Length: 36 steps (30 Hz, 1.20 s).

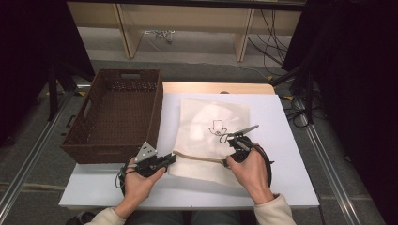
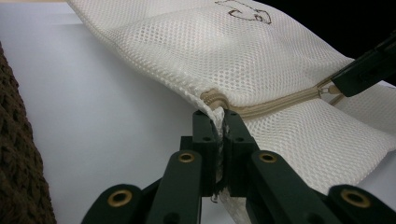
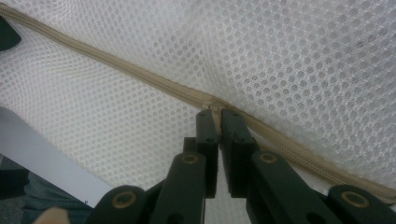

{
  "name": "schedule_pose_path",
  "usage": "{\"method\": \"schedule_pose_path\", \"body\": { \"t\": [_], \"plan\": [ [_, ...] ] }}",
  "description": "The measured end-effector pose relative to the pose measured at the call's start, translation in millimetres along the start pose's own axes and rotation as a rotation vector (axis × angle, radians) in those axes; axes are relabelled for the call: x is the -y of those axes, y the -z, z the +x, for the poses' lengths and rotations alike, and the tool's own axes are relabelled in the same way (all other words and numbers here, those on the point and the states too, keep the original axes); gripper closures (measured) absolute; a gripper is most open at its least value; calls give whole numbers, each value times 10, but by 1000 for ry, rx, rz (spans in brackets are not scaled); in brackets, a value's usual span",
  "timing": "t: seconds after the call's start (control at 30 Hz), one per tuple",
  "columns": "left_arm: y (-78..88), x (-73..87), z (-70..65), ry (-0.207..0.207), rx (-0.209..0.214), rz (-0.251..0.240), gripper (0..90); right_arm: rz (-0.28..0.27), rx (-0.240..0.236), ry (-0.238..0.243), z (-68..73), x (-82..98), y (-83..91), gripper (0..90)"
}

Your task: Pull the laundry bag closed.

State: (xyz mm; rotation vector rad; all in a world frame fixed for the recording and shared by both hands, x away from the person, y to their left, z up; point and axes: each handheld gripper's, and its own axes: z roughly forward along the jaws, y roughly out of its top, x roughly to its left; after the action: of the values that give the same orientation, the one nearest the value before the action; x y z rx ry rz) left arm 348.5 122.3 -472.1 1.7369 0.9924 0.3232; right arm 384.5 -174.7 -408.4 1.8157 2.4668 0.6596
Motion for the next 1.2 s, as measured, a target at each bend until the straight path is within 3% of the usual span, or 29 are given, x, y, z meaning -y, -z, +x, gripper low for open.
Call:
{"method": "schedule_pose_path", "body": {
  "t": [0.13, 0.17, 0.4, 0.53, 0.6, 0.73, 0.77, 0.83, 0.87, 0.93, 1.0, 1.03, 1.07, 1.13, 1.2],
  "plan": [
    [4, -2, 0, 1, -2, 3, 853, 18, 9, -31, 13, 4, -3, 874],
    [2, -3, -2, -2, 2, 0, 853, 8, 6, -1, -17, 4, -12, 874],
    [2, -4, -1, 0, 1, 1, 853, 8, 5, 11, -30, 6, -10, 874],
    [1, -4, -4, -3, -2, 1, 853, 31, 8, -47, 1, 10, 25, 874],
    [1, -2, -1, -1, -1, 1, 853, 8, 6, -10, -25, 10, 9, 874],
    [1, -3, -1, -2, -2, 1, 854, 19, 6, -30, -12, 12, 13, 874],
    [-2, -1, -5, 11, -2, 0, 853, 35, 3, -60, 8, 12, 29, 874],
    [-2, 1, -5, 16, 1, -2, 853, 36, 6, -61, 6, 14, 32, 874],
    [3, -4, -1, -2, -2, 2, 853, 40, 4, -61, 2, 14, 35, 874],
    [0, -2, -1, 0, 0, 1, 853, 27, 2, -27, -30, 14, 27, 874],
    [-6, 3, -6, 17, 2, -4, 853, 32, 9, -33, -23, 17, 27, 874],
    [-2, 2, -8, 17, -3, -2, 853, 42, 8, -60, -9, 18, 34, 874],
    [2, -3, 0, -1, -2, 1, 853, 36, 8, -43, -25, 18, 32, 874],
    [-8, 4, -5, 17, -1, -4, 854, 34, 9, -59, -21, 22, 40, 874],
    [-2, 0, 0, -2, 1, 0, 853, 27, 9, -44, -40, 23, 38, 874]
  ]
}}
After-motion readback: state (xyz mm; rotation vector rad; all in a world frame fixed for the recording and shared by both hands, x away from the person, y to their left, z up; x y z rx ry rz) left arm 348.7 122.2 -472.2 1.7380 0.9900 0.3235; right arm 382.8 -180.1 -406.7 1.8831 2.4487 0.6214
